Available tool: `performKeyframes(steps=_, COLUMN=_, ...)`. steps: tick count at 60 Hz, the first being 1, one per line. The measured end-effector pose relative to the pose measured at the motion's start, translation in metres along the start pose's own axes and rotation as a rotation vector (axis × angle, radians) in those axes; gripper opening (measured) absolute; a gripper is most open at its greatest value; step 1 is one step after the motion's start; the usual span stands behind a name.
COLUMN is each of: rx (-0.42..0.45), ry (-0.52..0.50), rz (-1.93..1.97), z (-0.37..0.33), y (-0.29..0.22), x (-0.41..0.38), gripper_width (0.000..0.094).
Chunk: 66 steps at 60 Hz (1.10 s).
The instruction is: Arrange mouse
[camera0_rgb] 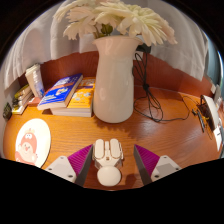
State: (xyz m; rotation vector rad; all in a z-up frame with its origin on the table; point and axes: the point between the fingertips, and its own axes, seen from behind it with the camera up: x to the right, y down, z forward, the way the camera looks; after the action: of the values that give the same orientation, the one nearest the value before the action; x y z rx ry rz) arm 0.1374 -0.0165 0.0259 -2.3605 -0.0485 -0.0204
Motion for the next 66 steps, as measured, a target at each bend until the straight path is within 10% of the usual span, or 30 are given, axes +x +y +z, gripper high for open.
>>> performKeyframes(steps=16, rx=0.003, ry=0.011, rz=0.075, z=0.017, y=-0.014, x=-0.004, gripper_width=0.0544)
performKeyframes(steps=41, rx=-0.043, ry=0.056, rz=0.075, z=0.008, y=-0.009, x=-0.003, gripper_width=0.0375)
performKeyframes(steps=66, rx=0.334, ry=0.039, rz=0.036, z=-0.141, y=-0.156, x=-0.112, gripper_width=0.0377)
